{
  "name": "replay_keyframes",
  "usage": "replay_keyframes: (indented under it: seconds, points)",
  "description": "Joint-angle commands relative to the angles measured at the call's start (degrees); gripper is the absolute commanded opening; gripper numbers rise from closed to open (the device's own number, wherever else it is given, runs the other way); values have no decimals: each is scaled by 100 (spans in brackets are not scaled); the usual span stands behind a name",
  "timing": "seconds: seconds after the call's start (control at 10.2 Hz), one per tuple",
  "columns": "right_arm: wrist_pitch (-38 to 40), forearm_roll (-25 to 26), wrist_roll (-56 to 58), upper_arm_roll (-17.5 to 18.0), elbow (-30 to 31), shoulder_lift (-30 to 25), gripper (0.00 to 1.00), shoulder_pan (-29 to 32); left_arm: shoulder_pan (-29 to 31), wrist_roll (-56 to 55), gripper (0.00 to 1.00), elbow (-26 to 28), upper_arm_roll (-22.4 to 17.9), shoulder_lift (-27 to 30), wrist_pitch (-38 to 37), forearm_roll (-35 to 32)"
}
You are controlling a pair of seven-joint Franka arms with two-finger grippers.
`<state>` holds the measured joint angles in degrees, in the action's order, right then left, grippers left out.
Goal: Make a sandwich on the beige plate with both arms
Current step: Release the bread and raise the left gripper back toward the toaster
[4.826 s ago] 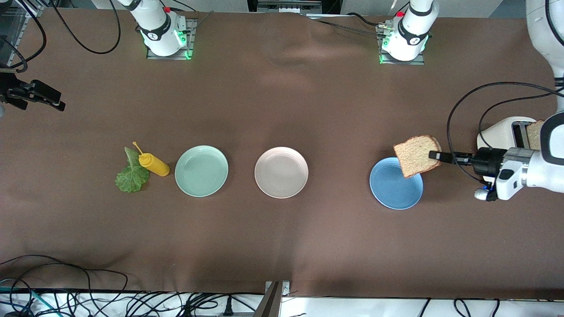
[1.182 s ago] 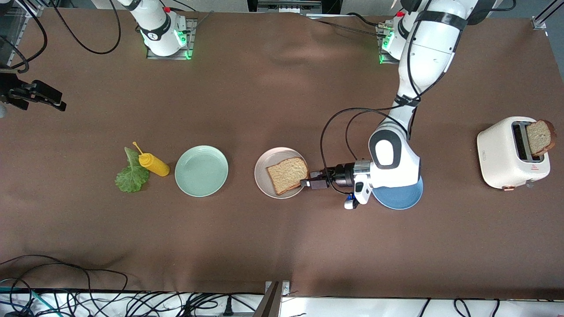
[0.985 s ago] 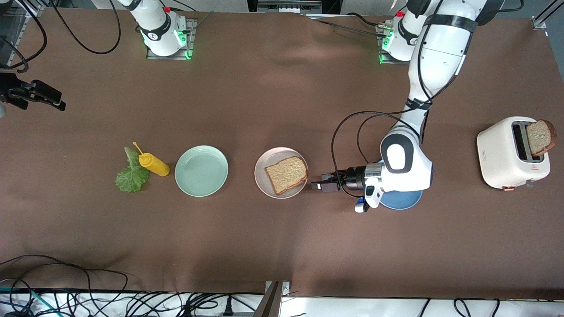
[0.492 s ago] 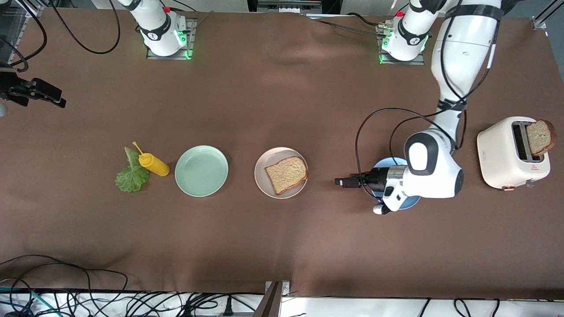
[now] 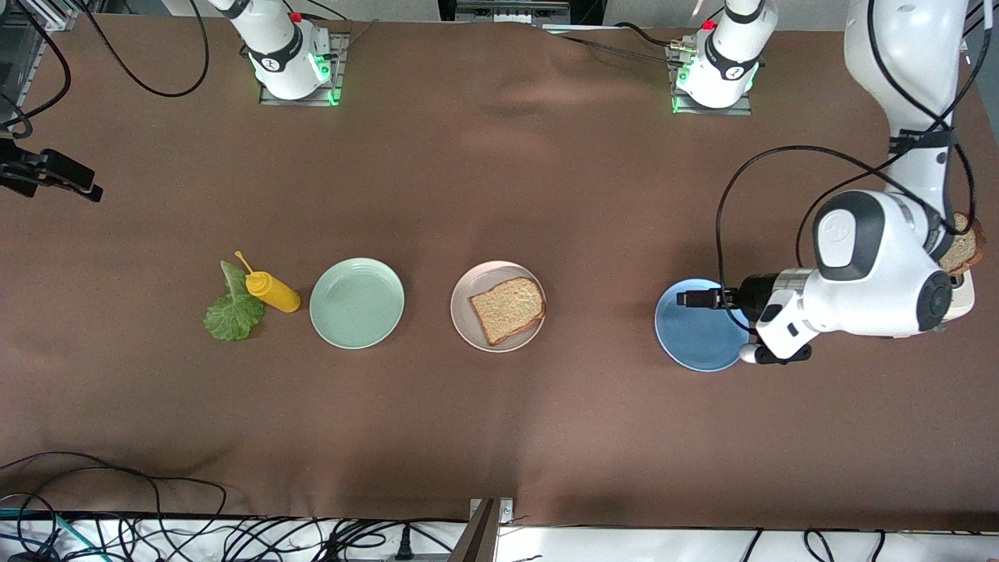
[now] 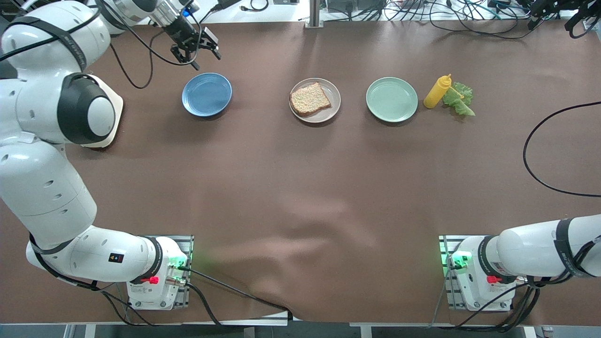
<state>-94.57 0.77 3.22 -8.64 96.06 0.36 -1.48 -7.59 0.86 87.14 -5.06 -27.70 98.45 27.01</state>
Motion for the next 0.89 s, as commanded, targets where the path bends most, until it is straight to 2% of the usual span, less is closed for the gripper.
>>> replay_keyframes:
  seconds: [0.0, 0.3, 0.49, 0.59, 0.79]
  points:
    - [-26, 20, -23, 21, -105, 244, 100, 60, 283, 28, 100, 101, 40, 693, -588, -703]
    - [-17, 37, 56, -23, -53, 464, 100, 375, 310, 45, 100, 101, 57, 1300, -1081, -1609]
    - [-261, 64, 196, -50, -53, 937, 100, 622, 328, 81, 100, 206, 40, 1660, -1223, -1848]
    - [-507, 55, 406, -58, -53, 1279, 100, 727, 537, 98, 100, 224, 75, 1793, -1328, -1988]
    - [-1148, 46, 531, 11, -61, 1948, 100, 615, 591, 422, 100, 311, 101, 1978, -1355, -2374]
